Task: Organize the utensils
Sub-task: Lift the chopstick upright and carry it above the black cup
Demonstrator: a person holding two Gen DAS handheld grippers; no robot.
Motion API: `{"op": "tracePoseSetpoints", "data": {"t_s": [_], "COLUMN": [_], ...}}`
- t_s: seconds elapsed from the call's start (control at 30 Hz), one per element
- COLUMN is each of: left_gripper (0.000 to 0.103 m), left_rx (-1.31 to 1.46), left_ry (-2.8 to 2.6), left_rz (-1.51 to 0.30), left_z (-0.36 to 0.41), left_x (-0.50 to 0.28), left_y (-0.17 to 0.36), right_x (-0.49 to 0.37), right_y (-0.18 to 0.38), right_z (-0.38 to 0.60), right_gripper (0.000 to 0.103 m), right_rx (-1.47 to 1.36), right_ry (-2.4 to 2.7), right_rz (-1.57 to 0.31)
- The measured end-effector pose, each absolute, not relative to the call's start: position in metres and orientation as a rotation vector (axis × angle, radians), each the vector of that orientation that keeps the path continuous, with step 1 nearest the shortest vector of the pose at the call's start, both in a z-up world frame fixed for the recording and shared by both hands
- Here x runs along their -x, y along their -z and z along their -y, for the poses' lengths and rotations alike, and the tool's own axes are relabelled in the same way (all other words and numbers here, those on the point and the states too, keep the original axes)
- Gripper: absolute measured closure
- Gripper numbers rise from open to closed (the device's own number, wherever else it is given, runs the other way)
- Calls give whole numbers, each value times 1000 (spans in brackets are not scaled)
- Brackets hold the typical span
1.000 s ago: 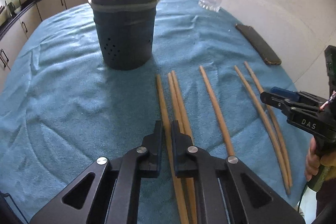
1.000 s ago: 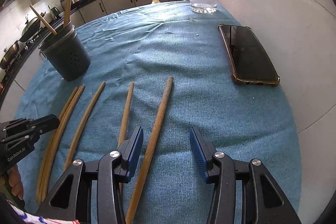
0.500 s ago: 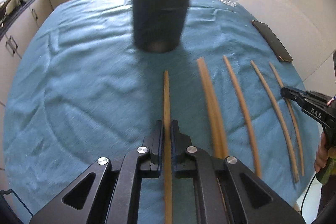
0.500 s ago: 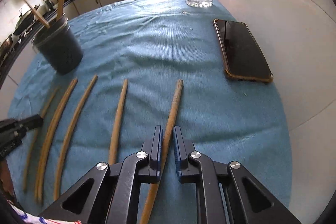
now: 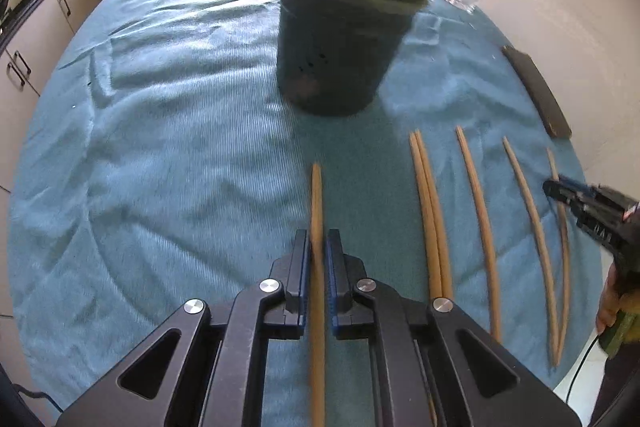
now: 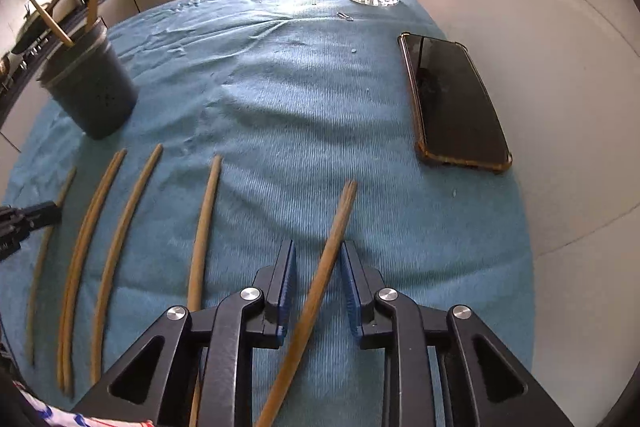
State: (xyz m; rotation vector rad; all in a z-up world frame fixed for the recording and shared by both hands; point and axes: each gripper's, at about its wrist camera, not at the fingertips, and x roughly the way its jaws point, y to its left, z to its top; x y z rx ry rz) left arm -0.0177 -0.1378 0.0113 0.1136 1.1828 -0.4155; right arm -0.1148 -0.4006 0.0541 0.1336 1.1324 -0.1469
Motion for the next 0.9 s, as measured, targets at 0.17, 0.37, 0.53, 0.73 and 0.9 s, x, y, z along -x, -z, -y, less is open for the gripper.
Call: {"op": "tracePoseSetpoints", "data": {"t_s": [0.17,0.37,0.53,0.73,0.9], "left_gripper": [96,98,98,98,98], "left_rx": [-92,-178,-126,-61,-29], "left_ry": [403,394,377,410,439], "left_rz": [-1161,-1082,-983,-818,-696], "left_z": [141,145,126,103,87], "left_x": [5,21,38,82,116], "left_y": [-11,-12,-42,-102,-142], "right_x": [95,90,102,138,168], "right_y": [-54,-54,-75,-130,-167], "right_z": [405,401,404,399,388], "right_gripper": [79,95,96,95,95], "right_rx": [-117,-113,-183,-198,-215], "right_ry": [150,161,138,109,78], "right_rz": [-1159,-1110,-1019,-849,-734]}}
